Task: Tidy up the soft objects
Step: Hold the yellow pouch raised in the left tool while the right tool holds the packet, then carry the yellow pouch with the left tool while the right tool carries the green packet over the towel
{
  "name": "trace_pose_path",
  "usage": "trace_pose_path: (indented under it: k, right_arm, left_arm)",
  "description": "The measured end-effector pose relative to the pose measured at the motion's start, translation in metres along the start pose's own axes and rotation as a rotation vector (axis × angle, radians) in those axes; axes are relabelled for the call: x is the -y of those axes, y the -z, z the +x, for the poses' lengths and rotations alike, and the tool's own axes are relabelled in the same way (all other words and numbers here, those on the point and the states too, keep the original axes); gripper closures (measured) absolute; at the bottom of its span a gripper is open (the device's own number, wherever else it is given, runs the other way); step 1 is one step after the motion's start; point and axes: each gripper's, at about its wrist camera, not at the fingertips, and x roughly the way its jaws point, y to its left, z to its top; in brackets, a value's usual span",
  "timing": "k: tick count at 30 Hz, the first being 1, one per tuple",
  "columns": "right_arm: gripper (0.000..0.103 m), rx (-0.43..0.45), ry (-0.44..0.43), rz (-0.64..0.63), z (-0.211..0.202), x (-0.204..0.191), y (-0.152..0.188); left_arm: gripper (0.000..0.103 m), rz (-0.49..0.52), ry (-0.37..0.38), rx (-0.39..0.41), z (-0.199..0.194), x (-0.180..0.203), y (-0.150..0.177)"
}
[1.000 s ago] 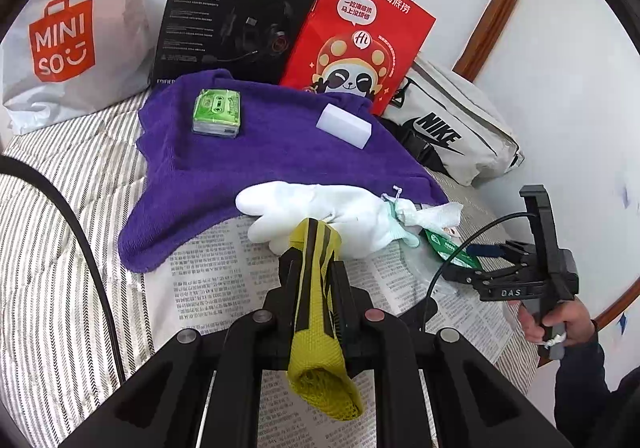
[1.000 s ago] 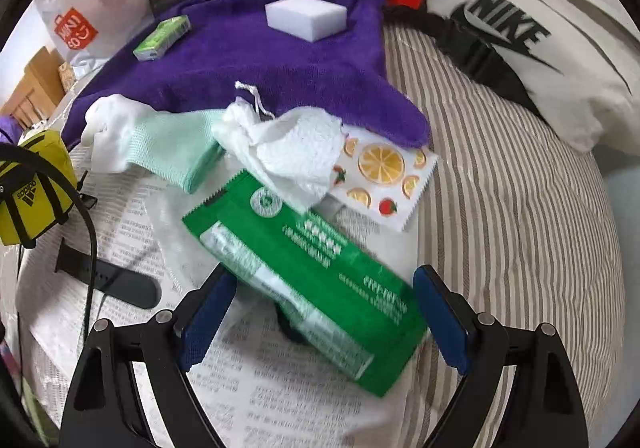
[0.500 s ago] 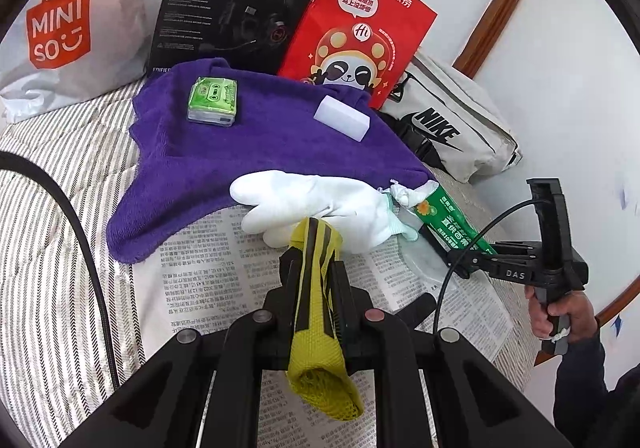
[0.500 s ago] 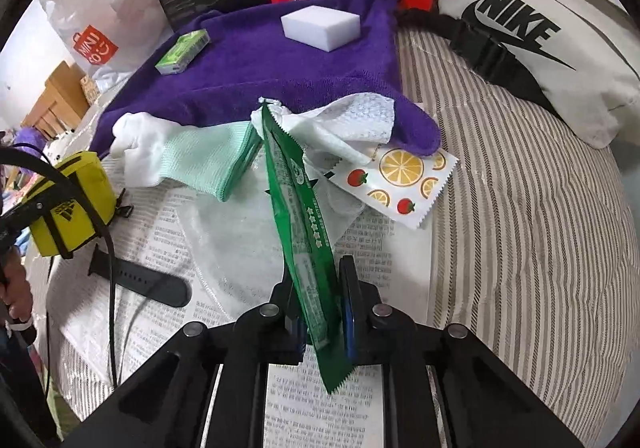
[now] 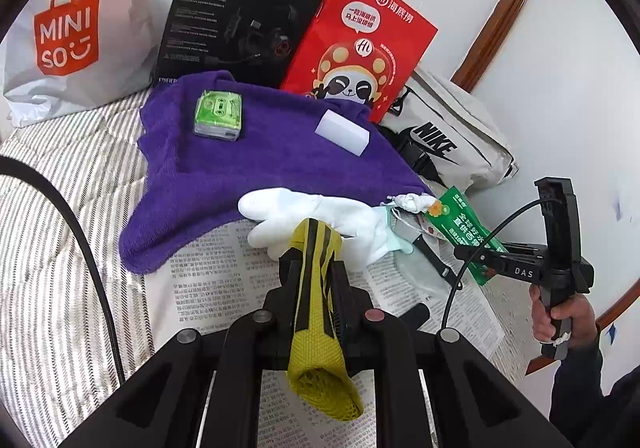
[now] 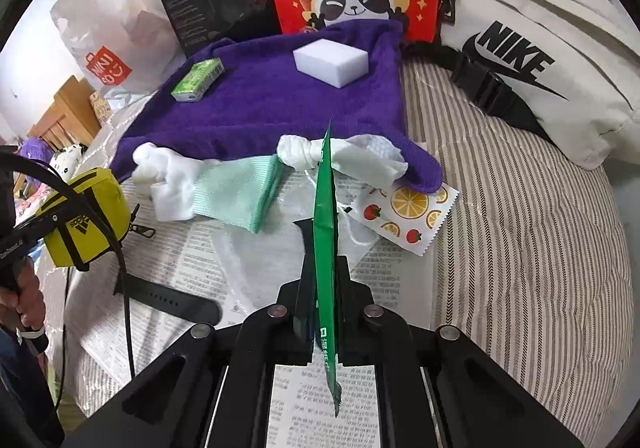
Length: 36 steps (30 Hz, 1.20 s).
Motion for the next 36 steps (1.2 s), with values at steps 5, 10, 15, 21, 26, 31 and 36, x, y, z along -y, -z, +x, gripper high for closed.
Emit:
trace_pose_path:
  k: [5,10,15,21,26,31,36]
  right_arm:
    - [0.095,0.015,-0.038,-0.025,-0.014,-0.013,0.0]
    - [0.095,0.027,-0.061,-0.053,-0.024,-0.025,-0.004]
    - [0.095,0.039,-0.073,-0.072,-0.037,-0.034,-0.011]
    - [0.095,-0.033,-0.075,-0.077,-0.031,-0.029,0.002]
    - [0.095,-0.136,-0.035,-0.011,-0.004,-0.007,0.03]
    - [0.095,-0.166,-0.008,0.054,0.002,0.014,0.049]
    - [0.095,-0.126,0.001,0.061,-0.012,0.019,0.046]
  left_arm:
    - [0.09,0.004,-0.005,0.015,-0.012,0.004,-0.005]
    - [0.09,-0.003,-0.003,0.039,-0.024,0.006,-0.011]
    - [0.09,0.008,-0.006,0.057,-0.032,0.009,-0.02]
    - [0.09,0.013,0.003,0.07,-0.034,0.009,-0.028]
    - [0.09,0.009,0.012,0.062,-0.028,0.009,-0.027]
    - [0.09,0.004,0.019,0.052,-0.023,0.008,-0.024]
    - [0.09,-0.005,0.02,0.049,-0.019,0.006,-0.026]
